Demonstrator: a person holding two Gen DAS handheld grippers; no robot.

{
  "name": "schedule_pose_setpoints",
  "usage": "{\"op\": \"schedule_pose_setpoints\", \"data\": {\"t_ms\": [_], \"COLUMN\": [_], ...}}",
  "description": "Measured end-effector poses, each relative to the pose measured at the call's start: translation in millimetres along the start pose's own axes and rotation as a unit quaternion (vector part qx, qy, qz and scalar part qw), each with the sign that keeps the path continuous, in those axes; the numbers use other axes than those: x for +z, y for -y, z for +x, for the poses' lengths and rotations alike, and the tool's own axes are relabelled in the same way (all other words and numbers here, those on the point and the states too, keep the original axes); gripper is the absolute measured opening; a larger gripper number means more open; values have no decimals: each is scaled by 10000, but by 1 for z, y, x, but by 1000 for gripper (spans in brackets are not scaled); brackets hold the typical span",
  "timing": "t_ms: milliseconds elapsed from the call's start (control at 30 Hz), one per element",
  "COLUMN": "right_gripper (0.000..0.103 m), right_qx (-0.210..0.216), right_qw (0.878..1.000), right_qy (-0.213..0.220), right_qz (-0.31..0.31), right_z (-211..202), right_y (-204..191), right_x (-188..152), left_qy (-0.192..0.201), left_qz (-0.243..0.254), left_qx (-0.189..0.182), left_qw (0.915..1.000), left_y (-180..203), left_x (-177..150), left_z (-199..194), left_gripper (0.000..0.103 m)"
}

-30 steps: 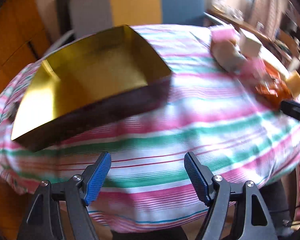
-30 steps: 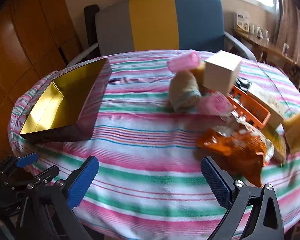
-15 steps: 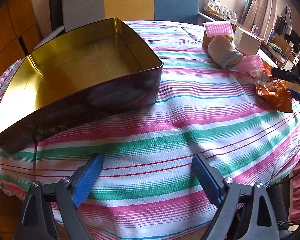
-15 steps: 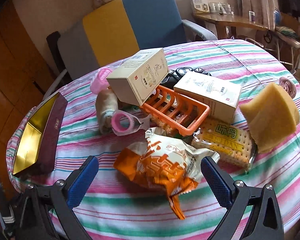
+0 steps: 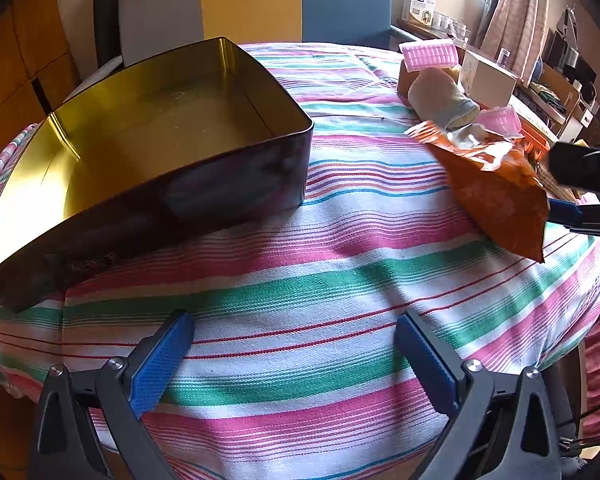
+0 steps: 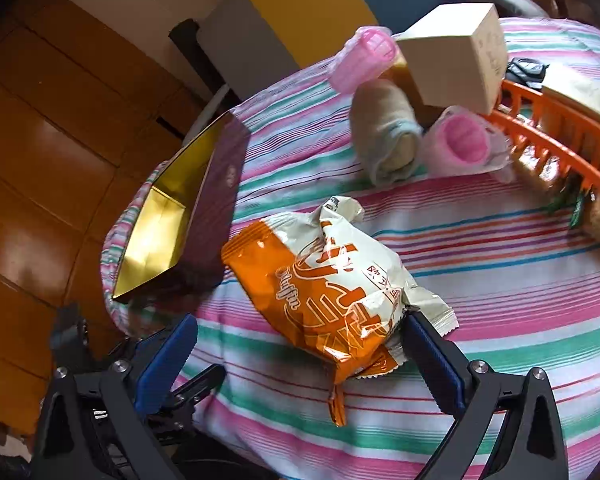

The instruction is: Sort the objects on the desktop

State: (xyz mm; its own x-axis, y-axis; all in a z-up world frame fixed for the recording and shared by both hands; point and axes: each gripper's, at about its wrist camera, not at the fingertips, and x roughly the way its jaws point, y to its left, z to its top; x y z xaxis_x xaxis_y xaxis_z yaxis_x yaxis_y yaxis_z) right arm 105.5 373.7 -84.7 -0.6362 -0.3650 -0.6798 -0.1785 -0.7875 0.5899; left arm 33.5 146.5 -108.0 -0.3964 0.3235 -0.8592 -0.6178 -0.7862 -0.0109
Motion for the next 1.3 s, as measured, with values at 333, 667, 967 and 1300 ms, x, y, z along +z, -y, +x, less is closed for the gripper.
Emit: {"op": "schedule_pose_setpoints", "data": {"t_ms": [333, 667, 967, 1300], "right_gripper": [103, 103, 103, 103], "right_qx": [-1115, -2024, -1738, -1488], "right_qw": [9936, 9785, 9821, 9842], "right_qy": [187, 261, 599, 854], "right_qz": [-61, -313, -414, -438], "right_z": [-36, -36, -42, -48], "right_y": [21, 43, 45, 50], "right_x": [-16, -36, -44, -49], "left_qy": [-18, -209, -421, -653], "left_qz": [8, -123, -132, -333], "left_qx": [139, -528, -1723, -1397], "left_qw": [9999, 9983, 9841, 9875], "left_y": [2, 17, 58, 101], "left_x": [-5, 16, 49, 87], "left_z": [-2, -23, -26, 14], "left_gripper": [103, 74, 74, 73]}}
